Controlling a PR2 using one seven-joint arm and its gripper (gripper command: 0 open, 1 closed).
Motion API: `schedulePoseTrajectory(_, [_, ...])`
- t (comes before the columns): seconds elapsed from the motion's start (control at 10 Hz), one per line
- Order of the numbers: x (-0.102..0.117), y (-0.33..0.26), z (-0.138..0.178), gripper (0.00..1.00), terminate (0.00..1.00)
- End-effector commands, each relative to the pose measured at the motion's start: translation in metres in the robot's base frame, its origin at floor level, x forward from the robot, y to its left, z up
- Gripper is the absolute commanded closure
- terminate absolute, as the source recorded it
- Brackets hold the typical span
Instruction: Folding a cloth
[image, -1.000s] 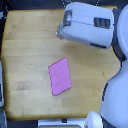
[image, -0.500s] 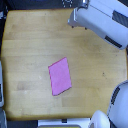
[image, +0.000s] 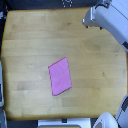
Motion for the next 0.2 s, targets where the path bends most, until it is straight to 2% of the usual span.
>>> schedulePoseTrajectory(0.0, [-0.0008,-0.0300,0.0063,0.00,0.00])
schedulePoseTrajectory(0.1, [0.0034,-0.0389,0.0050,0.00,1.00])
